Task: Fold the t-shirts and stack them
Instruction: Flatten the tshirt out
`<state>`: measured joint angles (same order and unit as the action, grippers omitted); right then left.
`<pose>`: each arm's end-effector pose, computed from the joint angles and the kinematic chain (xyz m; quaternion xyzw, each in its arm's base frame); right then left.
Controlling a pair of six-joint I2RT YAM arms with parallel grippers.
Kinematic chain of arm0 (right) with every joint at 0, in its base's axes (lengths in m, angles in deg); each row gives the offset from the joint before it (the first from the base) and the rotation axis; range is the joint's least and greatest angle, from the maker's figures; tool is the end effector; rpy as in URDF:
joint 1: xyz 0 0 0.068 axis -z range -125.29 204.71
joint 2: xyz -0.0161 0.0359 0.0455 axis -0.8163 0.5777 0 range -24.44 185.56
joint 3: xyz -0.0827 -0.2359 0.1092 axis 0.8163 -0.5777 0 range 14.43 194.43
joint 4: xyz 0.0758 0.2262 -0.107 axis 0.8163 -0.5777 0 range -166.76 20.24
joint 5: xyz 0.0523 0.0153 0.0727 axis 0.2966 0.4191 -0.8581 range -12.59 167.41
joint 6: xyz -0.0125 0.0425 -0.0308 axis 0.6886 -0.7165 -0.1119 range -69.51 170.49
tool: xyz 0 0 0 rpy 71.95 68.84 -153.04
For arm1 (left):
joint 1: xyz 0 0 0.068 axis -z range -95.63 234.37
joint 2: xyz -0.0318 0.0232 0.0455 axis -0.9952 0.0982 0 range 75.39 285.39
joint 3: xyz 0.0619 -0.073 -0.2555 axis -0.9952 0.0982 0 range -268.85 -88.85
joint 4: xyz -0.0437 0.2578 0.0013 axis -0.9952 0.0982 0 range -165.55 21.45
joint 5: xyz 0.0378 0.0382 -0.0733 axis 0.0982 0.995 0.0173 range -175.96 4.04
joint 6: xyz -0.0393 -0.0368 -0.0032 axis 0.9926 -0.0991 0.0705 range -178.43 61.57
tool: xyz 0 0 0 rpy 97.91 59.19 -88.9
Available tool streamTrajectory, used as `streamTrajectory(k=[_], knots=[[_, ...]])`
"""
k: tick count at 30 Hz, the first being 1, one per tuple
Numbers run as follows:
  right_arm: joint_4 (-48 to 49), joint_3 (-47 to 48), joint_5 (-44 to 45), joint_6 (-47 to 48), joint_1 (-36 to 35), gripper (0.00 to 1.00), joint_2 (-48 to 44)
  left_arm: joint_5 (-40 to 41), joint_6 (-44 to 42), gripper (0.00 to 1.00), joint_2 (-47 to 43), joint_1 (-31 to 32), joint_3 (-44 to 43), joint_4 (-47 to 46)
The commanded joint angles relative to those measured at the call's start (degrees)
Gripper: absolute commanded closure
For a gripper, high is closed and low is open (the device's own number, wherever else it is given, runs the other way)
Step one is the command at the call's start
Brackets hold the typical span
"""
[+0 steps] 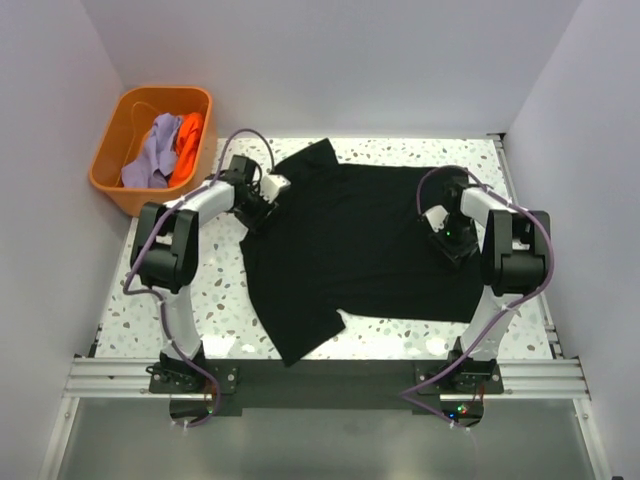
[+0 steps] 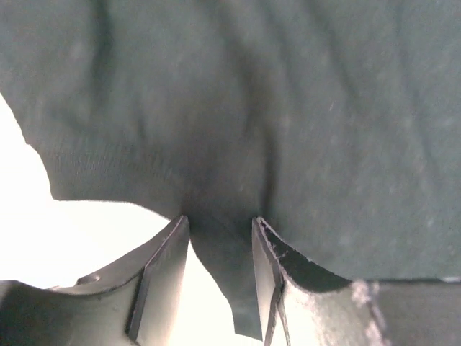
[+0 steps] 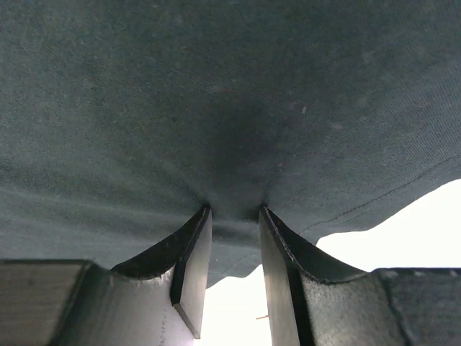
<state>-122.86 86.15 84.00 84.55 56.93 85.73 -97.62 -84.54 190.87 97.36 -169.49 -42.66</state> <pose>0.3368 -0.0171 0.1467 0.2746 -0.9597 0.0504 0.0307 0.3980 -0.0991 0.1603 0.3451 0.9133 -0.0771 0.2022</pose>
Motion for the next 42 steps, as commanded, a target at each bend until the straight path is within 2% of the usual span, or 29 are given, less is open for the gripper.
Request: streamTrajectory(k=[1,6,9,11,14,15,16,17,20,26,30,32,42], knots=[[2.1,-3.3,1.0,1.3,-0.5,0.63,0.0,3.5,0.9,0.55,-4.6,-0.7,7.1,-1.7],[-0.5,-7.1,-0.4,4.5,-1.8,0.64,-3.4,1.2,0.8,0.61,-11.5,-0.6,18.8,2.0],[-4.3,-9.0,-2.5,8.3,-1.7,0.66,-7.1,-3.0,-2.5,0.64,-17.9,0.2,23.6,7.5],[-6.9,-9.1,-4.9,11.2,-1.8,0.67,-9.2,-9.0,-4.6,0.62,-21.2,0.6,22.8,13.8],[-11.6,-4.3,-9.8,11.3,-1.5,0.68,-11.6,-15.1,-5.0,0.5,-20.2,-0.1,13.2,17.4],[-12.5,-2.3,-11.1,10.3,-1.4,0.68,-11.8,-16.6,-3.7,0.48,-19.1,-0.5,5.5,17.0],[-13.2,-0.1,-12.6,9.5,-1.3,0.67,-11.6,-18.8,-2.5,0.44,-17.7,-0.7,1.7,14.3],[-13.3,4.1,-14.3,7.3,-1.3,0.67,-11.2,-19.7,-0.8,0.43,-14.7,-0.8,-5.3,12.3],[-11.6,11.4,-17.8,2.0,-1.3,0.68,-8.9,-20.2,6.6,0.43,-7.2,-0.7,-16.5,2.6],[-3.0,17.7,-14.0,-5.6,-1.3,0.74,-4.7,-15.6,18.0,0.44,9.8,-0.6,-35.4,-9.1],[2.9,17.0,-9.7,-6.8,-1.3,0.75,-3.3,-13.5,23.5,0.4,16.3,-0.4,-39.1,-19.0],[4.2,17.1,-8.6,-7.4,-1.3,0.75,-1.6,-13.3,24.3,0.39,19.3,-0.3,-40.6,-20.9],[11.0,18.1,-4.2,-10.2,-1.3,0.74,2.8,-10.4,21.7,0.38,27.5,1.2,-41.4,-24.4]])
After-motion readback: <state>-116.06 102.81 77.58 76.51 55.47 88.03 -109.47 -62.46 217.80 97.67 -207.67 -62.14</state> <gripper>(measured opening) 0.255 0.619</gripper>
